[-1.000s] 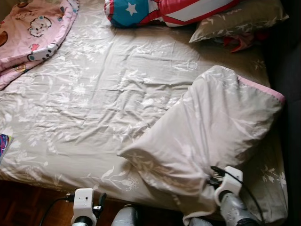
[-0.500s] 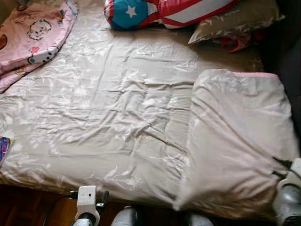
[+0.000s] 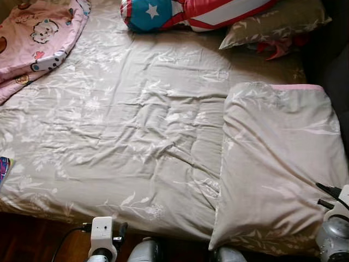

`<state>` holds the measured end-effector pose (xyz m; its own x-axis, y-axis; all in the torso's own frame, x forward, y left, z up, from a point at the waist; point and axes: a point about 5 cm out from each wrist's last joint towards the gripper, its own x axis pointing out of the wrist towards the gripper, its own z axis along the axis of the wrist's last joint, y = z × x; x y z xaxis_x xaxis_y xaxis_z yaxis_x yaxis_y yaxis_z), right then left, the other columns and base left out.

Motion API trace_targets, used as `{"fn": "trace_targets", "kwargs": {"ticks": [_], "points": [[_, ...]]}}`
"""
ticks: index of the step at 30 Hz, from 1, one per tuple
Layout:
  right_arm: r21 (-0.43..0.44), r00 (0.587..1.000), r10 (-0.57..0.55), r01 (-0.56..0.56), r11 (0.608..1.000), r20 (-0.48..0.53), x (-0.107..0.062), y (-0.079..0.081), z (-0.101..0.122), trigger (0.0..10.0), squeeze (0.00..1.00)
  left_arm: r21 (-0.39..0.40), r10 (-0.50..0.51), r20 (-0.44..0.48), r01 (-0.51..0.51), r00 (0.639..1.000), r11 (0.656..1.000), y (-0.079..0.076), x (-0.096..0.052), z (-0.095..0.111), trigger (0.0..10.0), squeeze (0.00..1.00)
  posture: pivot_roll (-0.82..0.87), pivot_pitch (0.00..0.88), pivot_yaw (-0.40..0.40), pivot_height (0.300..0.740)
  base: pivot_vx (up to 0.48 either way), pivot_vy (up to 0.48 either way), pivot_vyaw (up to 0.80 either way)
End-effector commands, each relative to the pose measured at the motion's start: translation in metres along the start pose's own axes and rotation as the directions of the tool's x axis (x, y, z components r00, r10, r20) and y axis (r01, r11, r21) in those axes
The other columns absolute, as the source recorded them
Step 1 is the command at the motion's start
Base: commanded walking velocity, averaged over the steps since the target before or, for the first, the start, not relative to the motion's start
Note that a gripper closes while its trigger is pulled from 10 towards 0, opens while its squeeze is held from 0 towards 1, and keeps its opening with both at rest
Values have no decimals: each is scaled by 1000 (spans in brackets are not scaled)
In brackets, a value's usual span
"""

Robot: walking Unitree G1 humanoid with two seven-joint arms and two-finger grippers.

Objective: Clean up the room

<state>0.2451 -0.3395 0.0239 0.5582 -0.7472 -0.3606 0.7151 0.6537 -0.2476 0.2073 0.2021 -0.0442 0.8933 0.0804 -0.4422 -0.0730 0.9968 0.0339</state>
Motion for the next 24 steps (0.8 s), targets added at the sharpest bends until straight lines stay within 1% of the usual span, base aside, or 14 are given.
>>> {"fn": "trace_targets", "kwargs": {"ticks": [1, 3, 4, 5, 6, 7, 8, 9, 12, 13, 14, 16, 21, 24], "points": [[39, 997, 78, -78, 996, -2, -4, 3, -9, 10000, 949, -7, 11, -61, -11, 998, 1000, 3, -9, -17, 10000, 0, -70, 254, -3, 740, 0, 0, 0], [39, 990, 140, -140, 989, 4, -6, 10, -8, 10000, 949, -7, 10, -60, -10, 998, 1000, 2, -9, -17, 10000, 0, -70, 251, -3, 740, 0, 0, 0], [9, 975, 223, -223, 975, 8, -9, 21, -10, 10000, 1000, -8, 7, -60, -8, 998, 1000, 2, -9, -17, 10000, 0, -73, 244, -3, 740, 0, 0, 0], [-29, 959, 284, -284, 958, 3, -12, 28, -12, 10000, 1000, -10, 5, -60, -6, 998, 1000, 1, -9, -17, 10000, 0, -72, 239, -4, 740, 0, 0, 0], [-57, 941, 339, -339, 939, -4, -16, 35, -15, 10000, 910, -10, 3, -60, -4, 998, 1000, 0, -8, -16, 10000, 0, -72, 239, -4, 740, 0, 0, 0], [-64, 921, 389, -389, 919, -10, -20, 42, -18, 10000, 196, -11, 1, -62, -2, 998, 1000, -1, -8, -16, 10000, 0, -68, 224, -5, 740, 0, 0, 0], [-69, 907, 421, -421, 905, -13, -23, 47, -20, 10000, 0, -12, 0, -63, 0, 998, 1000, -2, -8, -17, 10000, 0, -67, 220, -5, 740, 0, 0, 0], [-64, 895, 445, -445, 893, -11, -26, 51, -21, 10000, 0, -16, -2, -66, 1, 998, 1000, -2, -8, -17, 10000, 0, -71, 205, -2, 740, 0, 0, 0], [-28, 818, 575, -576, 817, -17, -42, 74, -31, 10000, 0, -56, 9, -81, -13, 997, 998, -4, -8, -20, 10000, 0, -78, 173, 2, 740, 0, 0, 0], [-28, 818, 575, -576, 817, -17, -42, 74, -31, 10000, 0, -56, 9, -81, -13, 997, 998, -4, -8, -20, 10000, 0, -78, 173, 2, 740, 0, 0, 0], [-47, 780, 624, -626, 778, -54, -51, 83, -42, 10000, 0, -76, 19, -96, -26, 995, 997, -3, -8, -22, 10000, 0, -78, 154, 4, 740, 0, 0, 0], [-77, 751, 653, -660, 747, -99, -60, 89, -54, 10000, 0, -86, 26, -109, -35, 994, 996, -1, -8, -23, 10000, 0, -78, 144, 6, 740, 0, 0, 0], [-64, 711, 662, -692, 719, -237, -80, 91, -90, 10000, 0, -83, 38, -137, -50, 990, 995, 5, -4, -21, 10000, 0, -67, 151, 1, 740, 0, 0, 0], [-54, 702, 648, -690, 722, -294, -87, 87, -105, 10000, 0, -79, 61, -159, -74, 985, 994, 9, -2, -20, 10000, 0, -65, 151, 0, 740, 0, 0, 0]]}}
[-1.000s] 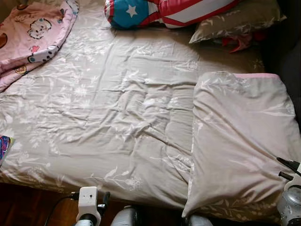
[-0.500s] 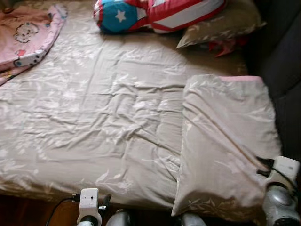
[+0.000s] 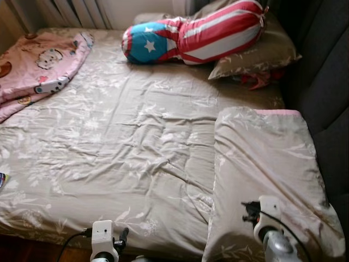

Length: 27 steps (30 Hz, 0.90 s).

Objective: Clean up the room

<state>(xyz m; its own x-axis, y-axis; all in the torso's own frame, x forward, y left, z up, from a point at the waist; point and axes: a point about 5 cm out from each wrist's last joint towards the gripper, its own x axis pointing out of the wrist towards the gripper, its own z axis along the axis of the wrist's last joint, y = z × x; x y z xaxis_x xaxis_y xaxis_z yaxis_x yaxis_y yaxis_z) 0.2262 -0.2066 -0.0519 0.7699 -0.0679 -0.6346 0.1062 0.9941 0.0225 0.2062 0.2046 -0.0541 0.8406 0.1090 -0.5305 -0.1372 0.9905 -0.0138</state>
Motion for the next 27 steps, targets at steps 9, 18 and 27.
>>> {"fn": "trace_targets", "kwargs": {"ticks": [9, 18, 27], "points": [[-12, 993, -12, 10, 1000, -114, -3, 3, -18, 10000, 0, 23, 41, -135, -39, 990, 999, 8, 1, -11, 10000, 0, -77, 127, 2, 740, 0, 0, 0], [31, 989, -17, 22, 999, -144, -2, 6, -21, 10000, 0, 7, 73, -172, -73, 982, 997, 11, 6, -6, 10000, 0, -85, 69, 5, 740, 0, 0, 0], [27, 978, -29, 35, 999, -205, -8, 2, -37, 10000, 0, 5, 81, -196, -81, 977, 997, 9, 8, -5, 10000, 0, -91, 45, 14, 740, 0, 0, 0]]}}
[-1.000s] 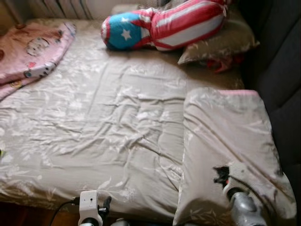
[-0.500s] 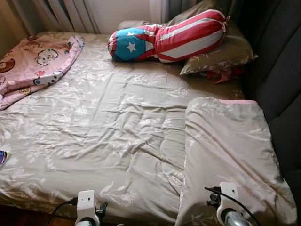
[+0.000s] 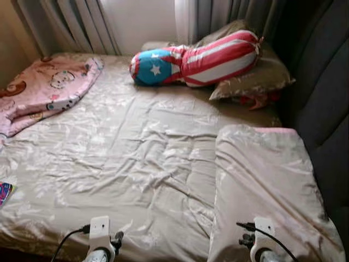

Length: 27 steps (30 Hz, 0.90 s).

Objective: Clean up the room

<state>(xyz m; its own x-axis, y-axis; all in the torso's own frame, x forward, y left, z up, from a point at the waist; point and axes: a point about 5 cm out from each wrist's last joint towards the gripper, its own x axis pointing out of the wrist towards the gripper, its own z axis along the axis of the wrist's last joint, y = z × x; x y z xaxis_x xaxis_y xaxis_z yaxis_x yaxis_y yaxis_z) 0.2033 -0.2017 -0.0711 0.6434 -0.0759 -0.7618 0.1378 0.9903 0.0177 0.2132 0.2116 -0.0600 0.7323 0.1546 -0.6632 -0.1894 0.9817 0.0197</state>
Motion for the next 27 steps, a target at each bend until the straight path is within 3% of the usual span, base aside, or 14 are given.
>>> {"fn": "trace_targets", "kwargs": {"ticks": [1, 17, 27], "points": [[10, 999, -7, 8, 1000, -38, -2, -1, -11, 10000, 0, 5, 15, -33, -15, 999, 1000, 2, 0, -4, 10000, 0, -89, 45, 15, 740, 0, 0, 0], [-15, 1000, -1, 0, 1000, -23, 2, 0, 5, 10000, 0, -27, 23, -39, -24, 999, 999, -6, 0, -5, 10000, 0, -71, 21, -13, 740, 0, 0, 0], [-26, 1000, 10, -11, 1000, -25, 1, -1, 1, 10000, 0, -27, 31, -56, -33, 998, 999, -7, -1, -9, 10000, 0, -73, 19, -9, 740, 0, 0, 0]]}}
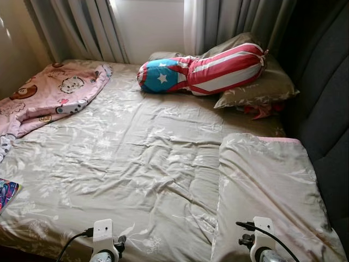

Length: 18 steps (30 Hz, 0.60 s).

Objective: Clean up the room

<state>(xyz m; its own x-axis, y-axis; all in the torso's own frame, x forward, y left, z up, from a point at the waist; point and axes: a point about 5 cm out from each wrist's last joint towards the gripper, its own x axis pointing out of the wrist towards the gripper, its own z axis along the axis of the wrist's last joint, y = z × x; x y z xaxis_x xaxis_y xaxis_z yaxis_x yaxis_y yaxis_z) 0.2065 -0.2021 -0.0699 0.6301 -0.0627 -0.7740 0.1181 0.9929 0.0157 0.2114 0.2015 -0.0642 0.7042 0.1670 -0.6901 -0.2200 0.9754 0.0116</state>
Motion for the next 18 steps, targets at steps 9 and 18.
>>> {"fn": "trace_targets", "kwargs": {"ticks": [9, 18], "points": [[-2, 1000, -2, 2, 1000, -23, -1, -1, -7, 10000, 0, 26, 10, -41, -9, 999, 1000, 3, -2, -8, 10000, 0, -79, 17, 8, 740, 0, 0, 0], [-7, 1000, -1, 1, 1000, -28, -2, -1, -9, 10000, 0, 37, 5, -45, -3, 999, 999, 4, -2, -8, 10000, 0, -83, 8, 21, 740, 0, 0, 0]]}}
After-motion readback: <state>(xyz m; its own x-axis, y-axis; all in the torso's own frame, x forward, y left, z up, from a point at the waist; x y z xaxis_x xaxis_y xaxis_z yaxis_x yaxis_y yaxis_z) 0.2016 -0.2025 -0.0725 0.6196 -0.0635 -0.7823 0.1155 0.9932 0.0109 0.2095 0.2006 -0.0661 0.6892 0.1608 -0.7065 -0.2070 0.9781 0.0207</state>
